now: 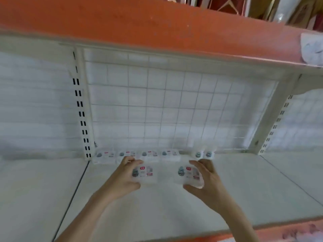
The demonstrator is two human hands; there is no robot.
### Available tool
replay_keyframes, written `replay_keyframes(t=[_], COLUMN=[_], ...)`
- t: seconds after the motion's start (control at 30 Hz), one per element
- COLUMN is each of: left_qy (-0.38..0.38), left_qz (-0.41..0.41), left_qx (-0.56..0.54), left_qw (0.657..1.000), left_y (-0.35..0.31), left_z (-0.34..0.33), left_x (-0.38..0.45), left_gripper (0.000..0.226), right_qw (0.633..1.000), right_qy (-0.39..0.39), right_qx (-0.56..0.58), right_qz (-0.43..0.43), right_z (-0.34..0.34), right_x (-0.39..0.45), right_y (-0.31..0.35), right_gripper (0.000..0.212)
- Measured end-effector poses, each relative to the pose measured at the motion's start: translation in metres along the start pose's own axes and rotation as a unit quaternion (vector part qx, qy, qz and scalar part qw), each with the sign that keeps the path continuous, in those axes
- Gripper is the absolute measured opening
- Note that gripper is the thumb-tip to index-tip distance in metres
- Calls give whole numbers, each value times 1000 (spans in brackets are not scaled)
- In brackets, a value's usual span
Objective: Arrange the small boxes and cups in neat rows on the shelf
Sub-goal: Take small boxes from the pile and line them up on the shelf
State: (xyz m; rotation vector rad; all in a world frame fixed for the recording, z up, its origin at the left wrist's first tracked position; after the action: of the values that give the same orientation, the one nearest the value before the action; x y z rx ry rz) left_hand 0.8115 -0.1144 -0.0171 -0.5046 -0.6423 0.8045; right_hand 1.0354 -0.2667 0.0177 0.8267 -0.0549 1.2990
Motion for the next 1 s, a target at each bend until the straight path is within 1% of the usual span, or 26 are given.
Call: replay_keyframes(t=[0.13,0.27,0.33,0.4,0.47,0.53,0.6,0.67,0.77,0.9,0.93,1.0], left_qy=[-28,-63,-89,-117,-143,-181,-213,-232,-245,-242,-238,-233], left_qz=[76,148,173,187,195,197,192,188,188,161,156,158], left_qx=[13,43,32,7,-11,-2,13,15,-2,17,16,7], left_qw=[997,986,980,975,970,964,958,954,951,957,959,960], left_y=[27,56,68,76,83,89,95,101,103,105,103,100], left_z=[19,41,49,52,50,48,46,47,50,50,49,48], left_x=[-11,-28,-34,-37,-39,-40,-39,-37,-33,-31,-31,-31], left_gripper=[71,80,71,62,62,63,59,51,41,44,45,54], right_qw=[995,983,976,974,977,980,980,979,978,981,982,984], right_qy=[77,156,181,193,182,146,131,137,123,100,95,94], right_qx=[27,37,43,50,75,111,123,120,120,110,108,104], right_qz=[53,94,113,111,86,73,79,93,121,123,119,111], right_z=[-34,-82,-109,-132,-149,-159,-163,-165,-164,-168,-170,-174], right_x=[33,49,53,55,55,52,50,48,45,51,54,56], right_y=[4,22,34,46,56,63,64,62,59,60,62,67], right_gripper=[71,72,72,74,75,70,63,61,56,40,38,38])
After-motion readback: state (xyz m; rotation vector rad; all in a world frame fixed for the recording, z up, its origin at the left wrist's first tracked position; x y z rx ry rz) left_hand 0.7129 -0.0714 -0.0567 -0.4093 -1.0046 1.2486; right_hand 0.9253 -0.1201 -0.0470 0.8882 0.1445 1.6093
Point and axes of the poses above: each hand's wrist, its own x-axis towards the middle knuckle, its own z-axis out of the back of the hand, y = z × x, the point moved 2 cm from there along x, towards the middle knuckle, and after that the axes turned 10 degrees about -y, right-handed, at the moved point
